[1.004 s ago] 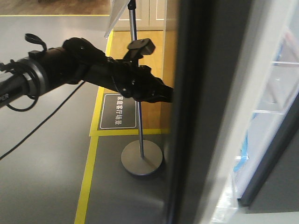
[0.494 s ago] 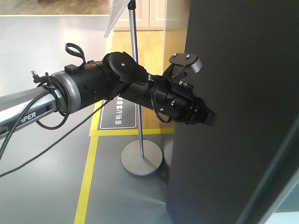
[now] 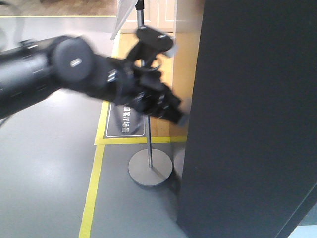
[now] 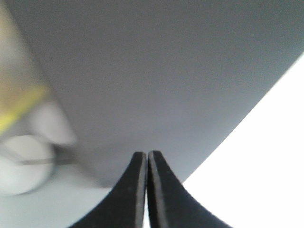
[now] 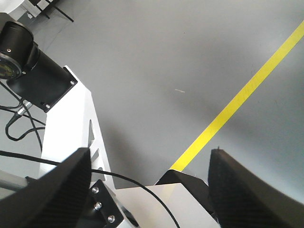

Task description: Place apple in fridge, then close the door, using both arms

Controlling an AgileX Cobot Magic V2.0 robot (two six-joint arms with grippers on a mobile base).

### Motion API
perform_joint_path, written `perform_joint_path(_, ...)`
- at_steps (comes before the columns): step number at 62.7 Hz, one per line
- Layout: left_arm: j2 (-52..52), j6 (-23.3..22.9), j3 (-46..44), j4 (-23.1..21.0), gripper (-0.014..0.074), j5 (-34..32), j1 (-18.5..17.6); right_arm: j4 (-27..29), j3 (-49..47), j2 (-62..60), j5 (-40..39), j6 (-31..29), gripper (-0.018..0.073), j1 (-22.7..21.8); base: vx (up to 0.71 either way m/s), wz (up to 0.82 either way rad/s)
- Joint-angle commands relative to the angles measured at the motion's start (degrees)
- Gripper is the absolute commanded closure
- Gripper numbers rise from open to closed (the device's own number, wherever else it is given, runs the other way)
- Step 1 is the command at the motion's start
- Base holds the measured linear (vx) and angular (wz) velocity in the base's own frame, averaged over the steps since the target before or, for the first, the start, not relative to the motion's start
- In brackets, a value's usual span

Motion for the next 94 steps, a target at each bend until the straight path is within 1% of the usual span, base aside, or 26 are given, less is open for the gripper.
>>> perform_joint_path(1, -8.5, -3.8, 5.8, 3.9, 0.0603, -7.3, 1.1, 3.0, -1.5, 0.6, -1.5, -0.2, 0.0061, -0.3, 0.00, 0.00)
perform_joint_path(8, -15.3, -8.7, 13.4, 9.4, 0.0603, -8.8, 3.0, 3.0, -1.5, 0.6, -1.5, -0.2, 0.0061, -0.3, 0.00, 0.00)
perform_joint_path(15, -22.5, -14.4, 19.8, 16.3, 0.0603, -8.7, 5.5, 3.0, -1.5, 0.6, -1.5, -0.2, 0.0061, -0.3, 0.00, 0.00)
perform_joint_path(21, -28.0, -20.4, 25.4, 21.9, 0.0603, -8.3, 7.5, 3.0, -1.5, 0.6, -1.5, -0.2, 0.0061, -0.3, 0.00, 0.00)
perform_joint_path(26, -32.6, -25.0, 30.4, 25.6, 0.0603, -8.4, 8.7, 3.0, -1.5, 0.6, -1.5, -0.2, 0.0061, -0.3, 0.00, 0.00)
perform_joint_path(34, -39.5, -30.1, 37.7, 30.3, 0.0603, -8.9, 9.3, 3.0, -1.5, 0.6, -1.6, -0.2, 0.0061, -0.4, 0.00, 0.00)
perform_joint_path(37, -41.7, -31.2, 40.1, 31.7, 0.0603, -9.9, 9.3, 3.0, -1.5, 0.6, -1.9, -0.2, 0.0061, -0.4, 0.00, 0.00)
perform_joint_path(41, -44.1, -31.3, 42.7, 33.0, 0.0603, -11.7, 9.3, 2.9, -1.5, 0.6, -4.8, 0.1, 0.0064, -0.4, 0.00, 0.00)
perform_joint_path(49, -46.2, -31.3, 44.6, 33.0, 0.0603, -13.2, 9.3, 1.9, -2.0, 1.6, -10.8, 0.0, 0.0097, -0.4, 0.00, 0.00)
perform_joint_path(55, -46.2, -31.3, 44.6, 33.0, 0.0603, -13.1, 9.3, -3.0, -4.9, 4.1, -12.4, 0.0, 0.0139, -0.4, 0.00, 0.00)
perform_joint_path(63, -46.1, -31.3, 44.6, 33.0, 0.0603, -13.1, 9.3, -12.6, -11.0, 8.5, -12.9, 0.9, 0.0244, -0.4, 0.00, 0.00)
perform_joint_path(69, -46.1, -31.3, 44.6, 33.0, 0.0603, -13.1, 9.3, -21.4, -14.8, 11.7, -13.5, 4.5, 0.0362, -0.4, 0.00, 0.00)
perform_joint_path(73, -46.1, -31.3, 44.6, 33.0, 0.0603, -13.1, 9.3, -26.9, -16.3, 13.7, -15.0, 8.0, 0.0445, -0.4, 0.00, 0.00)
perform_joint_path(81, -46.1, -31.3, 44.6, 33.0, 0.0603, -13.1, 9.3, -35.5, -16.3, 17.5, -20.3, 13.4, 0.0577, -0.4, 0.00, 0.00)
perform_joint_path(87, -46.1, -31.3, 44.6, 33.0, 0.0603, -13.1, 9.3, -40.8, -16.3, 20.8, -23.3, 17.9, 0.0571, -0.4, 0.00, 0.00)
perform_joint_path(90, -46.1, -31.3, 44.6, 33.0, 0.0603, -13.1, 9.3, -43.5, -16.3, 22.7, -24.8, 21.5, 0.0571, -0.4, 0.00, 0.00)
perform_joint_path(94, -46.1, -31.3, 44.6, 33.0, 0.0603, -13.1, 9.3, -48.9, -16.3, 24.8, -26.5, 26.7, 0.0571, -0.7, 0.00, 0.00)
